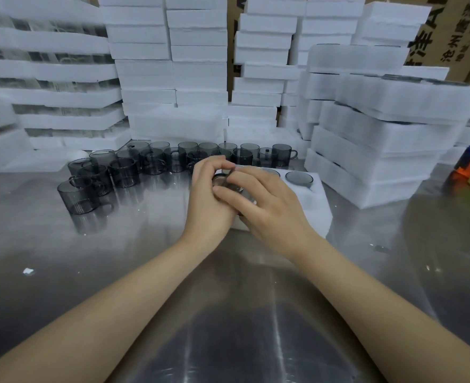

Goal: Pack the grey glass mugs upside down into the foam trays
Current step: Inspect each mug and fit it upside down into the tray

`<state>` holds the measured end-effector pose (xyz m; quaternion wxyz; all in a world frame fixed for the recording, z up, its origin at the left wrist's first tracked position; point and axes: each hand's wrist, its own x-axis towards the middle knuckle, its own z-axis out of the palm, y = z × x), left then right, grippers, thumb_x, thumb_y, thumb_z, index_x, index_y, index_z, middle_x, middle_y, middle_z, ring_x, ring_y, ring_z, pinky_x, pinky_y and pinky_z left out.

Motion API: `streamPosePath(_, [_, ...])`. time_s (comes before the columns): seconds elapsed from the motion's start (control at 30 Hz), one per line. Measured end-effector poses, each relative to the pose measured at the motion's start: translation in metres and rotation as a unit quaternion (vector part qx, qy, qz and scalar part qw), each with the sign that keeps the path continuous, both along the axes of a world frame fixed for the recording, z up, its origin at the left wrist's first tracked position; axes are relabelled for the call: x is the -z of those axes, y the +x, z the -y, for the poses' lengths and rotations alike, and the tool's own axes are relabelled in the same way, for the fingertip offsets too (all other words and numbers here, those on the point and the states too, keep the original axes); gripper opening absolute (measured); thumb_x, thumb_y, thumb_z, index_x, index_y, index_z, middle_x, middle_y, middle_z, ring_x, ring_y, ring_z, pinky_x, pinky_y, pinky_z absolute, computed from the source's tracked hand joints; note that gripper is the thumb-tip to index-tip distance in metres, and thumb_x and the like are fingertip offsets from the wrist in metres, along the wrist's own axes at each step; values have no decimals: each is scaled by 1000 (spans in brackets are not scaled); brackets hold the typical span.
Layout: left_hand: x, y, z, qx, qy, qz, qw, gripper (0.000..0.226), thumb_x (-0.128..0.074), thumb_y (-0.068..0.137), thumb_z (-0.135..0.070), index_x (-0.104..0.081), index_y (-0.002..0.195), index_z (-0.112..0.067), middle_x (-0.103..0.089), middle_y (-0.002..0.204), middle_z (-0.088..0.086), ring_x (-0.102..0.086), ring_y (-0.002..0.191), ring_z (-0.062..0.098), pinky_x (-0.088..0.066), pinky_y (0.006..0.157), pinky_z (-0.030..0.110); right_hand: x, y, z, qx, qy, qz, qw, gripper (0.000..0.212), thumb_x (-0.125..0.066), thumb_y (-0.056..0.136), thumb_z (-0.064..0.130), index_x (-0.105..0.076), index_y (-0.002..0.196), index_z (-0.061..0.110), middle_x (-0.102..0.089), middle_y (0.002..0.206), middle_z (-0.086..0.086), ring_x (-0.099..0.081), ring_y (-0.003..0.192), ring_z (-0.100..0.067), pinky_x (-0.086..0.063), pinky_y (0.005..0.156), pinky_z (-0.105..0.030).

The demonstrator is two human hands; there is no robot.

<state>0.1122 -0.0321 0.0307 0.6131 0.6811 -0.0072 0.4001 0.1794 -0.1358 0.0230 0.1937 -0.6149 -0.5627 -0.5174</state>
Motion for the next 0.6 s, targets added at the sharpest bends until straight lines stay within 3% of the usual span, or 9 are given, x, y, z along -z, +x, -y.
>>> streamPosePath(0.07, [7, 1, -6, -43, 102, 12, 994, 37, -54, 74, 9, -59, 98, -19, -46, 131, 1, -62, 99, 10, -55, 80, 32, -3, 3, 3, 9, 25, -31, 999, 36, -63, 75, -8, -72, 107, 6, -66, 108, -10, -56, 105, -27, -51, 79, -39])
streamPosePath(0.17, [10, 4, -28, -105, 130, 53, 984, 40, -42, 73, 15, -62, 96, -11, -52, 126, 0, -63, 101, 11, -53, 80, 22, -9, 9, 15, 64, 76, -169, 981, 53, -77, 63, 3, -67, 114, 8, -60, 115, -10, -48, 106, -24, -47, 77, -32])
streamPosePath(0.27, [13, 12, -67, -249, 89, 22, 964, 27, -51, 79, 12, -63, 99, -2, -54, 109, 2, -58, 97, 10, -48, 80, 16, -16, 15, 28, 124, 159, -349, 915, 57, -78, 68, 27, -56, 120, 19, -53, 116, 2, -47, 106, -17, -48, 79, -36])
streamPosePath(0.37, [23, 13, -102, -295, -7, -53, 954, 10, -52, 96, -9, -60, 101, -7, -60, 77, -6, -56, 69, -3, -45, 77, 20, -21, 20, 32, 133, 195, -452, 860, 61, -74, 71, 49, -49, 123, 31, -46, 107, 14, -53, 95, -7, -48, 83, -37])
streamPosePath(0.43, [28, 12, -113, -303, 9, -75, 950, 19, -44, 99, -7, -62, 105, -5, -65, 77, 1, -58, 69, -5, -42, 77, 10, -18, 18, 29, 138, 141, -463, 864, 61, -71, 75, 54, -49, 127, 32, -47, 113, 12, -56, 97, -12, -48, 83, -37])
streamPosePath(0.5, [29, 13, -113, -314, 75, -76, 944, 29, -43, 93, 6, -66, 109, -2, -66, 103, 9, -59, 96, 7, -39, 87, 9, -13, 14, 25, 153, 82, -437, 882, 59, -68, 78, 55, -53, 130, 31, -48, 119, 9, -56, 97, -18, -45, 79, -30])
streamPosePath(0.6, [27, 19, -97, -262, 138, -59, 953, 14, -58, 91, -1, -68, 97, -8, -59, 110, 4, -57, 102, 18, -40, 86, 12, -10, 10, 21, 190, 37, -386, 902, 54, -65, 82, 54, -58, 128, 28, -49, 122, 4, -52, 99, -23, -36, 77, -25])
